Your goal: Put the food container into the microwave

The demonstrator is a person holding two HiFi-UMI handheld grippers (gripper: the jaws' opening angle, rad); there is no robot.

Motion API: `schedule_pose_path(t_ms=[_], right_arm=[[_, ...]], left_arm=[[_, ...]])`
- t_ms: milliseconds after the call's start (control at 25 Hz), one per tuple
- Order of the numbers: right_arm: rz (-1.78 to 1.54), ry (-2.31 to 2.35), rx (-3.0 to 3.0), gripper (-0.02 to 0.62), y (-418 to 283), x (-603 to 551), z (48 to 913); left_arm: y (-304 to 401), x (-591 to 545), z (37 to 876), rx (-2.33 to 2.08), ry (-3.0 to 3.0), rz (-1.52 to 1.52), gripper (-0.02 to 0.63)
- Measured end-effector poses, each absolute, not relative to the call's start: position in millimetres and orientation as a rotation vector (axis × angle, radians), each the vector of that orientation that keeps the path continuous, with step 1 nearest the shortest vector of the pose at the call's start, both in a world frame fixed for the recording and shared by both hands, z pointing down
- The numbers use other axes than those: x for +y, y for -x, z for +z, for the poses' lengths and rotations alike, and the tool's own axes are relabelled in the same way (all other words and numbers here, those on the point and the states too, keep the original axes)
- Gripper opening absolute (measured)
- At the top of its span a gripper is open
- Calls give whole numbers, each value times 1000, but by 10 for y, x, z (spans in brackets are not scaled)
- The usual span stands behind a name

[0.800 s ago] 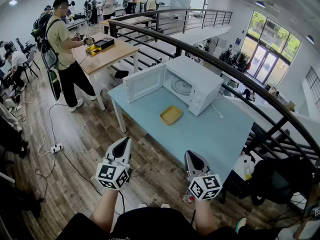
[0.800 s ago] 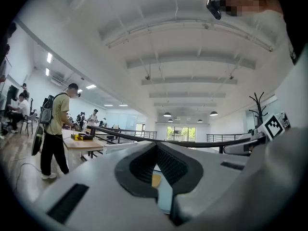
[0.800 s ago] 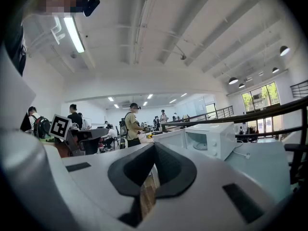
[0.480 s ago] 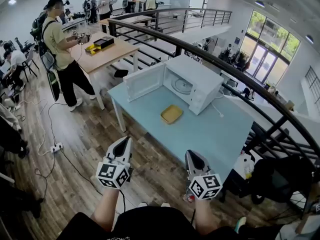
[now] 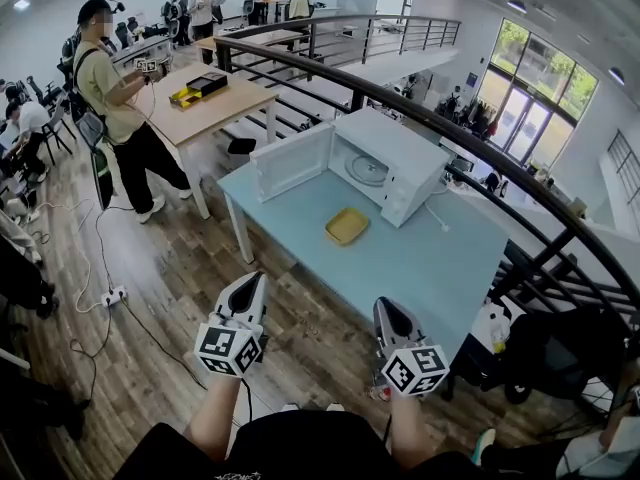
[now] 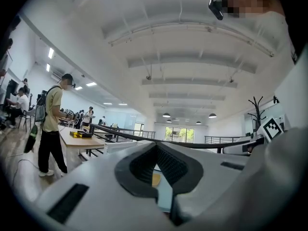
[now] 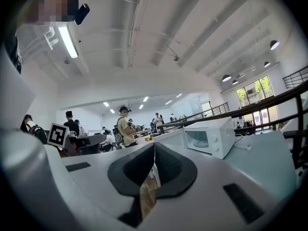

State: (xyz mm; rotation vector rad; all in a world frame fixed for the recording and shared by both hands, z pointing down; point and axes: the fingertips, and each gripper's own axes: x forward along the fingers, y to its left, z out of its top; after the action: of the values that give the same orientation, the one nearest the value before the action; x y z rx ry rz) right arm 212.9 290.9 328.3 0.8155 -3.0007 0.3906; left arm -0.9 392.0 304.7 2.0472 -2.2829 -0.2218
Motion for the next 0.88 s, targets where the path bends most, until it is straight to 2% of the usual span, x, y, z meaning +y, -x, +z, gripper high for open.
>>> schedule_pose_path(t_ms=[880], right_arm=[[426, -820, -2988, 6, -1724, 3378, 3393]], left_arm=[[467, 4475, 3274, -2265, -2016, -215, 8]])
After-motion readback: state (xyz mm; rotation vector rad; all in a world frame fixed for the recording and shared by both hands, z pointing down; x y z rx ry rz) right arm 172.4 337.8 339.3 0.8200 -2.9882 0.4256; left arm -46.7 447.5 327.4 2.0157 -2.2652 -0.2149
